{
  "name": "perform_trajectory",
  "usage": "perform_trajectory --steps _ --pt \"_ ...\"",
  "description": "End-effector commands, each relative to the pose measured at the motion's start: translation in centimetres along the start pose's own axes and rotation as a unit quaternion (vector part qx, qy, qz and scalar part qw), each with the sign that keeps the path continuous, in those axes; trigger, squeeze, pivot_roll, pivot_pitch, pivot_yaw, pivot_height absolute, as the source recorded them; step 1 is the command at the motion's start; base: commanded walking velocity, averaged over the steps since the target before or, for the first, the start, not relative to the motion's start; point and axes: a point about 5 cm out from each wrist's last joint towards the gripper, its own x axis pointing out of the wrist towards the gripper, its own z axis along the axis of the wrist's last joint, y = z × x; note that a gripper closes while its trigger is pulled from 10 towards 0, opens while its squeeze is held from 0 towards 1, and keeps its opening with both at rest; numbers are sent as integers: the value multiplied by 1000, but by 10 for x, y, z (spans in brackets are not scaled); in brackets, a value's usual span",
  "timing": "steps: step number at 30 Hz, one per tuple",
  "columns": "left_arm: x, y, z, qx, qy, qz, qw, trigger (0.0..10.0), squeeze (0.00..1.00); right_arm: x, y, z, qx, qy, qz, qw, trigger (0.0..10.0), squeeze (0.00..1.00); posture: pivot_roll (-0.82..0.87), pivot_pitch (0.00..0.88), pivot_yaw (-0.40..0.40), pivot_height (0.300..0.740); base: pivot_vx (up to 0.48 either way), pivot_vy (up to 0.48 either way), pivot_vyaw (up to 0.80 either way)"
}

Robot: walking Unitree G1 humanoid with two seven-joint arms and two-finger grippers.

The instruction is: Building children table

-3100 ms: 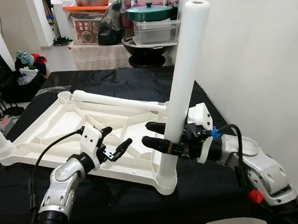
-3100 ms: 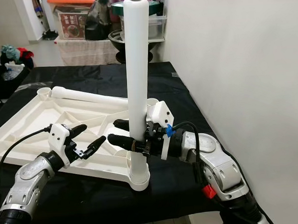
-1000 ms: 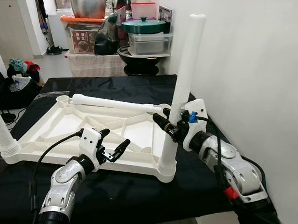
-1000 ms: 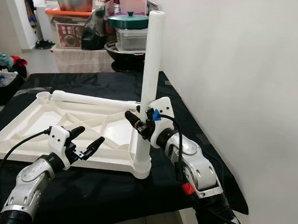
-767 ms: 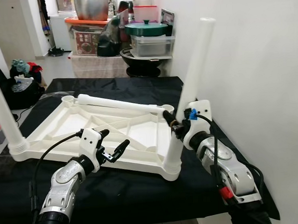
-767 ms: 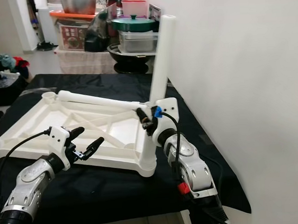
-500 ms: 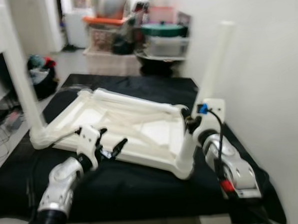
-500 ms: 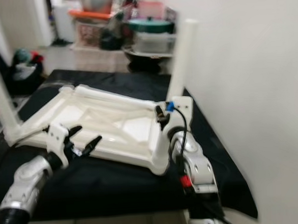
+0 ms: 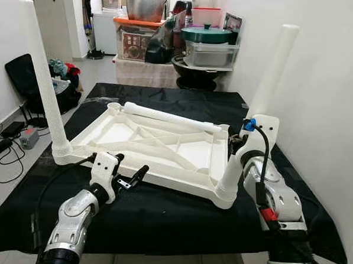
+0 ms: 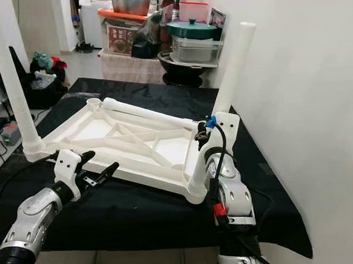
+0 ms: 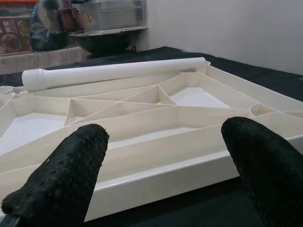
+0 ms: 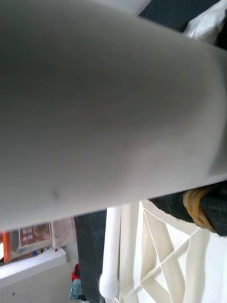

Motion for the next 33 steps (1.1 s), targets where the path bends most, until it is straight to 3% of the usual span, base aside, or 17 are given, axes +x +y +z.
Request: perform_trajectory --steps 1,5,6,7,8,10,11,13,14,17,18,19,20,25,26,31,33 --pt "2 -3 -2 3 4 -3 1000 10000 0 -4 -30 -58 20 139 -70 988 0 0 30 0 -87 740 0 0 0" --pt "3 -5 -2 5 3 -4 1000 10000 0 -4 -29 -57 24 132 -79 988 0 0 30 0 -85 740 0 0 0" --pt "3 -5 -2 5 3 -4 1000 10000 0 -3 -28 -56 23 130 -74 988 2549 0 30 0 -85 740 0 0 0" --pt "3 -5 -2 5 3 -4 1000 10000 0 -3 -28 -56 23 130 -74 988 2549 0 30 0 -85 740 0 0 0" --pt "4 -5 -2 5 3 -4 1000 10000 0 -3 -27 -56 22 129 -71 989 4039 0 30 0 -85 740 0 0 0" --pt "4 -5 -2 5 3 -4 1000 10000 0 -3 -25 -55 20 126 -66 990 4627 0 30 0 -84 740 0 0 0" --pt "4 -5 -2 5 3 -4 1000 10000 0 -3 -23 -54 14 122 -56 991 7137 0 32 0 -84 740 0 0 0" --pt "3 -4 -2 6 3 -4 1000 10000 0 -3 -21 -53 12 119 -50 992 7137 0 32 0 -84 740 0 0 0" --pt "3 -4 -2 6 4 -3 1000 10000 0 -3 -18 -53 7 115 -37 993 10000 0 31 0 -82 740 0 0 0" --pt "2 -3 -2 6 5 -3 1000 10000 0 -3 -14 -50 1 108 -19 994 10000 0 31 0 -82 740 0 0 0" --pt "2 -3 -2 6 5 -4 1000 10000 0 -4 -12 -48 0 103 -9 995 10000 776 29 0 -80 740 0 0 0" --pt "2 -3 -2 6 5 -4 1000 10000 0 -4 -12 -48 0 103 -9 995 10000 776 29 0 -80 740 0 0 0" --pt "3 -2 -2 6 5 -4 1000 10000 0 -4 -11 -45 -2 96 -2 995 10000 1000 29 0 -78 740 0 0 0" --pt "3 -1 -2 9 5 -5 1000 10000 0 -4 -5 -34 -13 77 56 995 10000 1000 29 0 -76 740 0 0 0" --pt "3 -1 -1 9 5 -6 1000 10000 0 -3 -4 -28 -10 64 84 994 10000 0 30 0 -74 740 0 0 0" --pt "3 0 -1 12 6 -7 1000 10000 0 0 -8 -13 4 30 135 990 10000 0 30 0 -72 740 0 0 0" --pt "3 2 -1 14 8 -7 1000 10000 0 6 -20 -2 -2 11 139 990 10000 0 34 0 -71 740 0 0 0"
